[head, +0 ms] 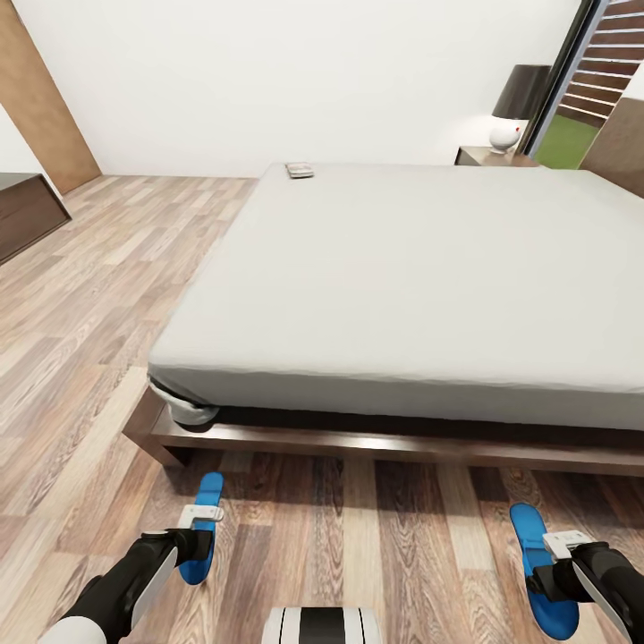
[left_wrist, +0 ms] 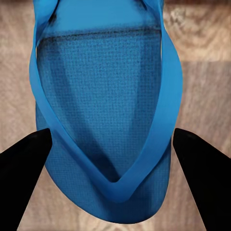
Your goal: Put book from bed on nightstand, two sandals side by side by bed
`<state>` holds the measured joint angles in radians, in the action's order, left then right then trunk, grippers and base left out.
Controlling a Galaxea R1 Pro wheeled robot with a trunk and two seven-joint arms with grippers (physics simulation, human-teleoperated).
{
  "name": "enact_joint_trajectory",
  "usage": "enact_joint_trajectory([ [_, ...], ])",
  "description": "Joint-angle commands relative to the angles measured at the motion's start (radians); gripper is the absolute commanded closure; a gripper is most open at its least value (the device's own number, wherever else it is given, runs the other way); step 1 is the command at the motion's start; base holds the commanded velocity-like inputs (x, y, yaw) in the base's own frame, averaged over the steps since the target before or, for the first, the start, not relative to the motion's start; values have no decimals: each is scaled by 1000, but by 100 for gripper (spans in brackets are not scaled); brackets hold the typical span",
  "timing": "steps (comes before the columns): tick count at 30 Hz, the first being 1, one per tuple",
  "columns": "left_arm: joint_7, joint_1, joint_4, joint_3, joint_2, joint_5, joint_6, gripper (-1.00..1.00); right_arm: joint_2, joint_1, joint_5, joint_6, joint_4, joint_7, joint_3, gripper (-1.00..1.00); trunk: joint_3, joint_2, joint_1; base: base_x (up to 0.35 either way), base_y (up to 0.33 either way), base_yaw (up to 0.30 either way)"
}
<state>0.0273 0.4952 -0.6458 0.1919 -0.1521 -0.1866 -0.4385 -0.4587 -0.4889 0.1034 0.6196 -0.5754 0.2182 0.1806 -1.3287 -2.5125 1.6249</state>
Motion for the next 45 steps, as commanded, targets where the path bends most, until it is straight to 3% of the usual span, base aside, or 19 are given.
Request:
enact_joint_trajectory([
  [1, -4, 0, -2, 5, -1, -10, -5, 100, -2, 0, 10, 5, -1, -3, 7, 100, -1, 0, 0, 0, 0, 0],
  [20, -4, 0, -3, 5, -1, -10, -4, 100, -2, 0, 10, 5, -1, -3, 7, 100, -74, -5, 8, 0, 0, 0],
  [26, -14, -1, -2, 6, -1, -9, 51, 100, -2, 0, 10, 5, -1, -3, 7, 100, -74, -5, 8, 0, 0, 0],
  [29, -52, -2, -2, 9, 0, -8, 68, 100, -2, 0, 10, 5, -1, -3, 7, 100, -74, -5, 8, 0, 0, 0],
  [35, -139, -4, 32, 26, 31, 14, 123, 100, -2, 0, 10, 5, -1, -3, 7, 100, -74, -5, 8, 0, 0, 0],
  [45, -154, -5, 55, 29, 43, 19, 129, 100, -2, 0, 10, 5, -1, -3, 7, 100, -82, -5, 9, 0, 0, 0],
])
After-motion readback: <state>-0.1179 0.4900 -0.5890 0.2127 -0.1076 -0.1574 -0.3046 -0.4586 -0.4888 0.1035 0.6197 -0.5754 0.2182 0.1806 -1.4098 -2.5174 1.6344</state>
